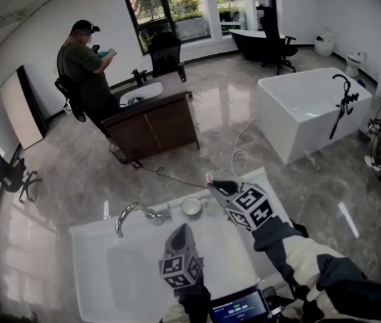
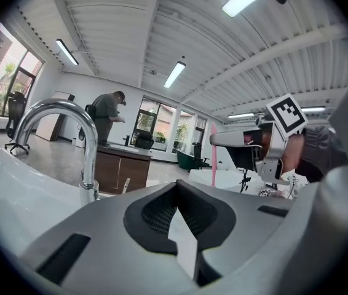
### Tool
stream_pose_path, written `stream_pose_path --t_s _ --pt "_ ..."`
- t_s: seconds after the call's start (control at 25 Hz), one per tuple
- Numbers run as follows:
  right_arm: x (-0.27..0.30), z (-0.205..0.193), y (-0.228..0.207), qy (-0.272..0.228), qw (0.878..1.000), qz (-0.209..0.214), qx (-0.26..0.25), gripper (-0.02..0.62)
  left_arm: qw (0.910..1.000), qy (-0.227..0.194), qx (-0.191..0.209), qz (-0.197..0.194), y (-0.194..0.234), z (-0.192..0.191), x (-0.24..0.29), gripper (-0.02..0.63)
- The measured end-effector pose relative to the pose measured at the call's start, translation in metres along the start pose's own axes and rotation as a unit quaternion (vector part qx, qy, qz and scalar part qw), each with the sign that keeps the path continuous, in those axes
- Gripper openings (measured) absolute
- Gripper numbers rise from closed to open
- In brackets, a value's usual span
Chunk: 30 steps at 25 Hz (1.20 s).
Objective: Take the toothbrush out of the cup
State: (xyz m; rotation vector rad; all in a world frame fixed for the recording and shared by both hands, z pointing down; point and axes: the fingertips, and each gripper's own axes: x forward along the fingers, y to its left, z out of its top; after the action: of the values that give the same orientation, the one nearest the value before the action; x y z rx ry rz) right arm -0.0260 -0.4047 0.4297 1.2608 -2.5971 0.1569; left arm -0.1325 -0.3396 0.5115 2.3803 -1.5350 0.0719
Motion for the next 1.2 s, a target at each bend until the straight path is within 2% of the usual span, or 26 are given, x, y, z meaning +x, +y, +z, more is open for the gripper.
stream_pose_path --t_s 0.2,0.36,0.6,0.84,1.2 --pt "-0.029 -0.046 -0.027 0.032 0.998 -0.043 0.028 0.014 0.9997 0.000 0.003 -0.023 -0.015 -0.005 0.010 0.005" --pt "-0.047 -0.096 -0.037 0.079 0.993 -0.059 0.057 0.014 0.9990 -0.006 -0.001 -0.045 -0.031 -0.004 0.014 0.005" --pt "-0.058 -0.176 -0.032 0.152 0.981 -0.060 0.109 0.014 0.9981 0.009 0.009 -0.061 -0.045 -0.017 0.011 0.005" --pt "-0.045 -0.233 -0.041 0.223 0.963 -0.085 0.122 0.017 0.9976 0.015 0.018 -0.065 -0.051 -0.020 0.008 0.005" --pt "-0.021 -0.274 -0.049 0.283 0.946 -0.098 0.124 0.028 0.9975 0.030 0.032 -0.055 -0.043 -0.029 0.001 0.005"
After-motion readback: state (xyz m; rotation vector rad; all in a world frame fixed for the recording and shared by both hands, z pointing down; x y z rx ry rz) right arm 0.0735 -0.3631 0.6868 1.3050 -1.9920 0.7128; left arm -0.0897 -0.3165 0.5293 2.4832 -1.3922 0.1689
